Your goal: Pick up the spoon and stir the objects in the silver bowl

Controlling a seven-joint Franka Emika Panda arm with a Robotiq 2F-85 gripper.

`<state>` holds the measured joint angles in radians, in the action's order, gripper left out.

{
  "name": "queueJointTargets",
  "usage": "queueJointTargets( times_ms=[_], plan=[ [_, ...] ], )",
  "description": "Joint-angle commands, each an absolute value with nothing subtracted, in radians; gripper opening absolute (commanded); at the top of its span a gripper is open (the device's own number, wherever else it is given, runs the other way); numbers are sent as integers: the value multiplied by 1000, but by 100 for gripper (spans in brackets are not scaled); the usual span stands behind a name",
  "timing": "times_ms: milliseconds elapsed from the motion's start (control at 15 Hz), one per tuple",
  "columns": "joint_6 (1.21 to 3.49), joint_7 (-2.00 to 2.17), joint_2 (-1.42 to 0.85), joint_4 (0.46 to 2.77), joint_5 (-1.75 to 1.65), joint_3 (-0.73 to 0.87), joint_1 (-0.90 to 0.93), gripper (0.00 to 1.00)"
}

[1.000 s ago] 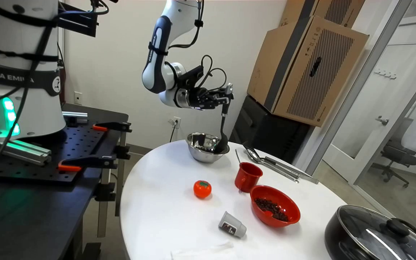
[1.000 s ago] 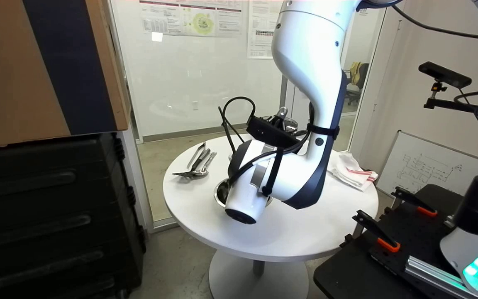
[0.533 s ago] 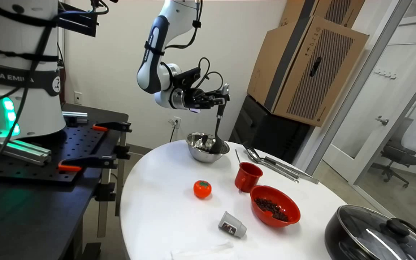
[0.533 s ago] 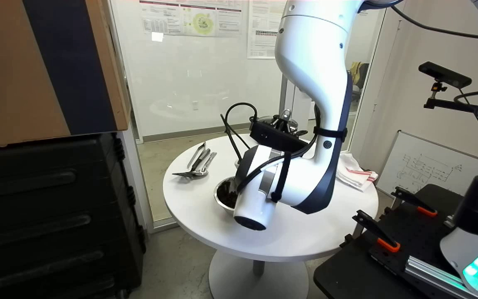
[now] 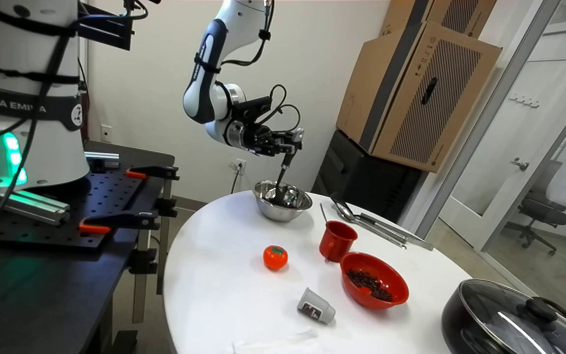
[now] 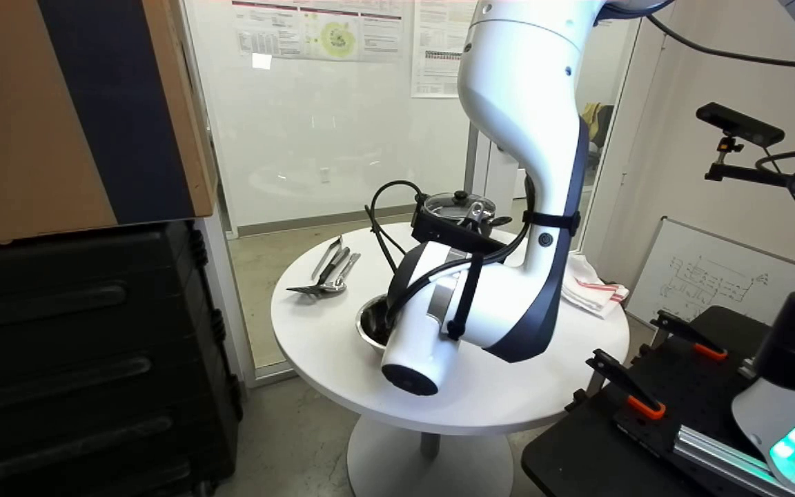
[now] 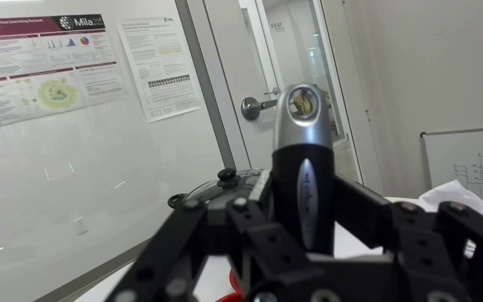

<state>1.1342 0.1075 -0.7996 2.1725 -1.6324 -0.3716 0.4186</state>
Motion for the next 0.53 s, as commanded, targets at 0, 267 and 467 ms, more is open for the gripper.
queueJointTargets(
  times_ms=[0, 267, 467],
  plan=[
    [1155, 101, -801, 2153, -1604, -383, 404, 10],
    [1129, 137, -806, 2132, -1619, -362, 414, 10],
    [1102, 174, -809, 2116, -1637, -341, 420, 10]
  ],
)
